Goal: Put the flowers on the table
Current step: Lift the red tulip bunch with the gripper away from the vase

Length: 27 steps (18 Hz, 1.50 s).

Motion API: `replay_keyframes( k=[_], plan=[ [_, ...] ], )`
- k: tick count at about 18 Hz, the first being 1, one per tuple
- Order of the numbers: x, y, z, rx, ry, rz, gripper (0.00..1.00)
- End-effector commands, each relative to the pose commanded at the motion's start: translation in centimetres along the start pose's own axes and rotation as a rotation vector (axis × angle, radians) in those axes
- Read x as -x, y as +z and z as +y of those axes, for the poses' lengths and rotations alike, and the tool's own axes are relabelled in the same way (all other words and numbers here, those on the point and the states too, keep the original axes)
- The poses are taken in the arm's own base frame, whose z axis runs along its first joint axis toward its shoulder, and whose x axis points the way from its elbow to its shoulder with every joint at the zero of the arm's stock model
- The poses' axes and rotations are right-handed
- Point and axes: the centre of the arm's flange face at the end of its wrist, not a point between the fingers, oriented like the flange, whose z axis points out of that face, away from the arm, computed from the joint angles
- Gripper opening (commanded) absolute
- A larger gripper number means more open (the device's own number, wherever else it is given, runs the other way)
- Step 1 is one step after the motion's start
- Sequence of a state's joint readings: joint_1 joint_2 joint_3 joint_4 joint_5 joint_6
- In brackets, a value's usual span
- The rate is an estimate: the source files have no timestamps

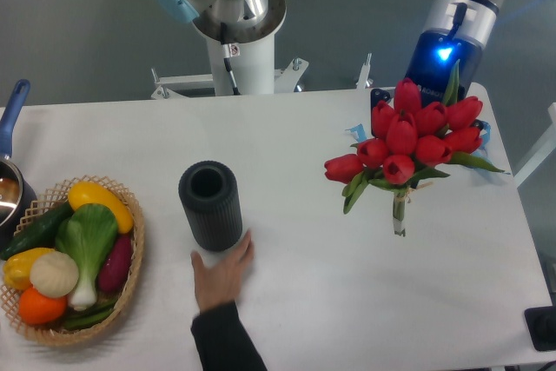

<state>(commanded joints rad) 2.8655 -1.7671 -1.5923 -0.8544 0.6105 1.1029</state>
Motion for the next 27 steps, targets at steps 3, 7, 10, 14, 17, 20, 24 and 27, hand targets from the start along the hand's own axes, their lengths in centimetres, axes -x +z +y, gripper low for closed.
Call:
replay_keyframes(
  k=[3, 7, 10, 14, 17, 20, 24, 27],
  plan=[
    [-0.1, -0.2, -0.1, 0.017, 0.0, -0.009, 0.42],
    [-0.3, -1.0, -0.3, 0.09, 0.013, -0.058, 0.42],
    [-0.5, -1.6, -0.5, 0.161, 0.026, -0.104, 0.42],
    [-1.0, -2.1, -0.3, 0.334, 0.051, -0.192, 0.42],
    [-2.4, -0.1, -0.3, 0.468, 0.082, -0.206, 0.42],
    [-3.2, 2.3, 0.1, 0.593, 0.124, -0.217, 0.42],
    [-4.9, 8.4, 1.5, 0.767, 0.207, -0.184, 0.42],
    [-5.9, 13.9, 4.4, 0.901, 0.248, -0.143, 0.42]
  ],
)
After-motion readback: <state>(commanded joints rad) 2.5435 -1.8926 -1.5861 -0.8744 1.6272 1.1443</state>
